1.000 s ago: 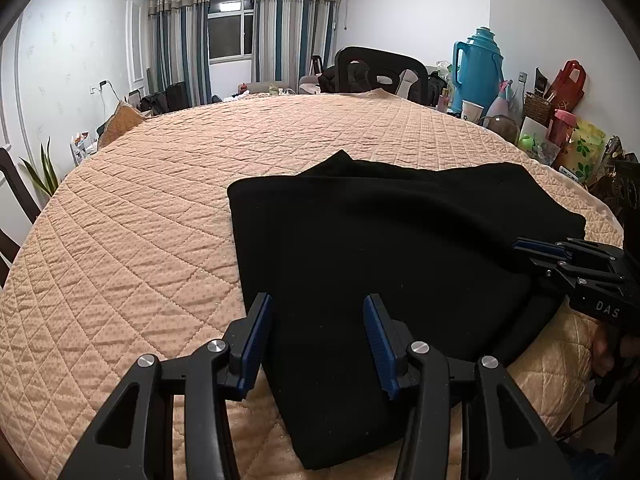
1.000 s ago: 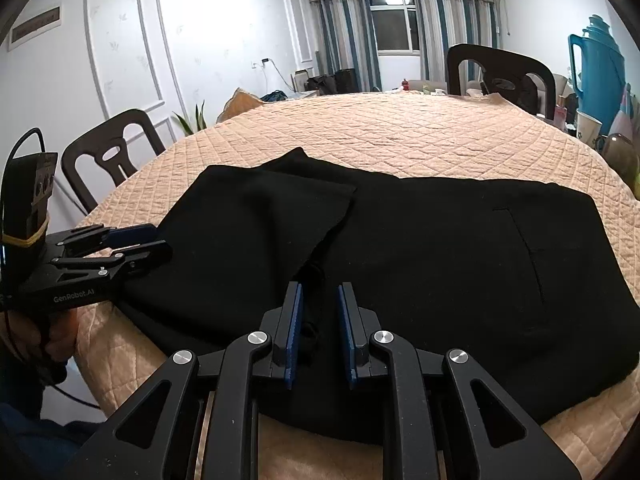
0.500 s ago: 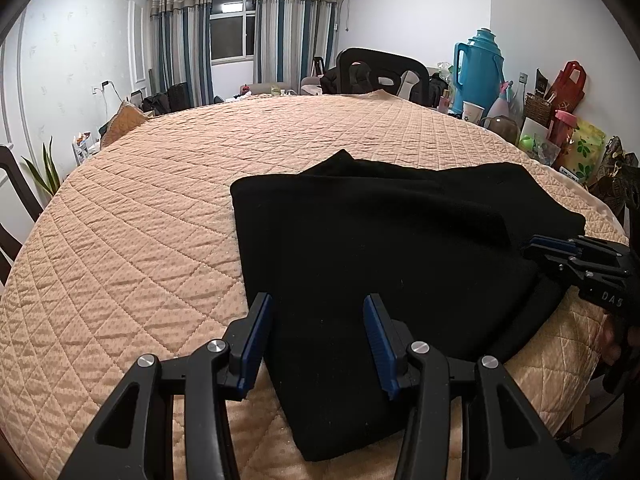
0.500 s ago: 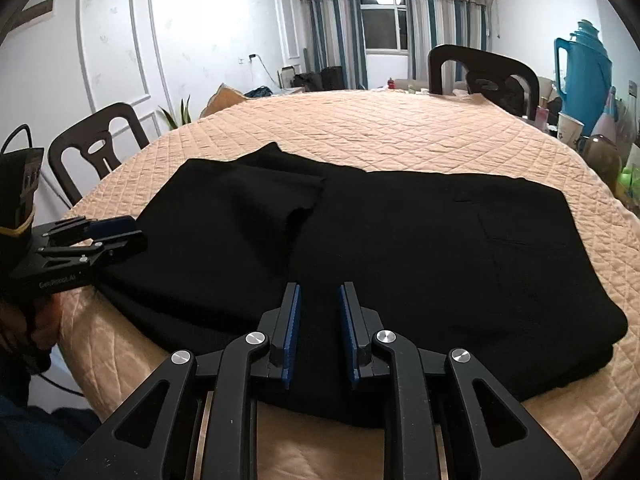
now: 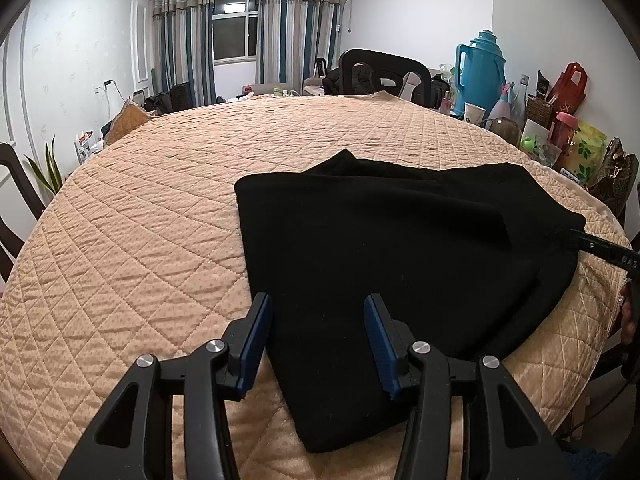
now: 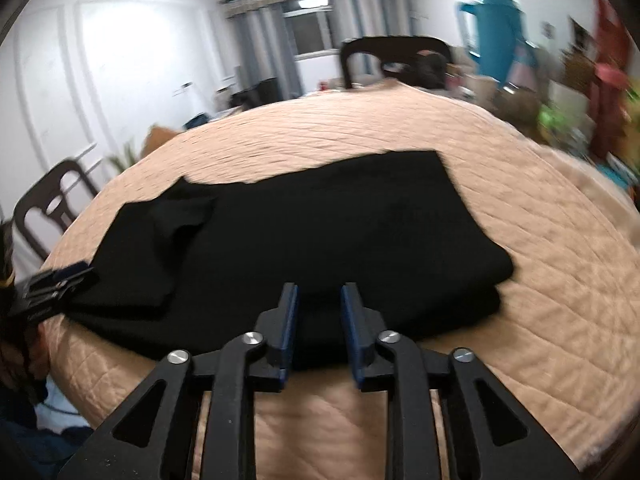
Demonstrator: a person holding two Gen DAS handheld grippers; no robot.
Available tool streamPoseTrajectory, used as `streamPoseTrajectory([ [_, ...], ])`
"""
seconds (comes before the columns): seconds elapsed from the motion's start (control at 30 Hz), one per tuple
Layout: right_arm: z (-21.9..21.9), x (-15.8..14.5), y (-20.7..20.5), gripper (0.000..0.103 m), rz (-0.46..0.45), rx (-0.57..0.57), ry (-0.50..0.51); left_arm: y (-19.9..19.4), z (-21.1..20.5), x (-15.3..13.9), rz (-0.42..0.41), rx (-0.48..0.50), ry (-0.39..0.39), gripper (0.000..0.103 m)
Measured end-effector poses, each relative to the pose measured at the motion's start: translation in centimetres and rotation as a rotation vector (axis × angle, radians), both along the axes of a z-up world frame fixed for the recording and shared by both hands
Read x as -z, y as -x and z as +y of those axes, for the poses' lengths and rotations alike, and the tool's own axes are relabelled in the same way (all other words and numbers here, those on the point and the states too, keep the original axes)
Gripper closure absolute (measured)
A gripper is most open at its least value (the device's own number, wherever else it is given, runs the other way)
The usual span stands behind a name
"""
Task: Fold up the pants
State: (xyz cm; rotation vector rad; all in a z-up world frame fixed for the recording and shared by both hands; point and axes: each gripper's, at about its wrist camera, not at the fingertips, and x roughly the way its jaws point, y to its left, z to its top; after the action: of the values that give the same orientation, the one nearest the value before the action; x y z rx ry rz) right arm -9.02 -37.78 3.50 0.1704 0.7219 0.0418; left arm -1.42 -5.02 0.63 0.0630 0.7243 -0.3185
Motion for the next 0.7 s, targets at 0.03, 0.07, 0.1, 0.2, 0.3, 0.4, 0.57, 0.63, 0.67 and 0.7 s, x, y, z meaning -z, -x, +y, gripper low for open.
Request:
streamPoseTrajectory([
  [0.03,-0.5,0.0,0.3,0.07,-0.002,0.008,-0.029,0.0,0.1,0.1,0.005,-0.011,-0.003,0.043],
  [0.07,-1.0,-0.1,0.6,0.07,-0.004,0.015,-0.061,0.0,0.5,0.2,0.021,-0.019,0.014,0.042],
  [0.1,-1.6,-0.1,1.0,0.07,-0.009,0.021,-0.094,0.0,1.0,0.3,0.034,-0.02,0.049,0.042],
  [0.2,-2.3,-0.5,2.0,0.068,-0.013,0.045,-0.126,0.1,1.6,0.4,0.044,-0.016,0.082,0.042],
  [0.3,-2.8,-0.7,2.6,0.061,-0.004,0.109,-0.105,0.3,1.4,0.5,0.028,-0.017,0.064,0.042],
  [0.4,-3.7,0.1,2.7,0.061,0.034,0.139,-0.174,0.4,1.4,0.6,0.027,-0.019,0.071,0.042],
  [0.57,-4.5,0.4,1.8,0.055,0.005,0.168,-0.271,0.5,1.5,0.6,0.018,-0.011,0.076,0.042],
  [0.63,-4.5,0.4,1.1,0.05,-0.005,0.173,-0.288,0.6,1.5,0.7,0.016,-0.008,0.079,0.042],
  [0.67,-4.5,0.3,1.0,0.049,-0.009,0.179,-0.294,0.7,1.6,0.7,0.014,-0.007,0.08,0.042],
  [0.7,-4.6,0.4,1.0,0.049,-0.018,0.187,-0.307,0.7,1.6,0.7,0.012,-0.007,0.079,0.042],
])
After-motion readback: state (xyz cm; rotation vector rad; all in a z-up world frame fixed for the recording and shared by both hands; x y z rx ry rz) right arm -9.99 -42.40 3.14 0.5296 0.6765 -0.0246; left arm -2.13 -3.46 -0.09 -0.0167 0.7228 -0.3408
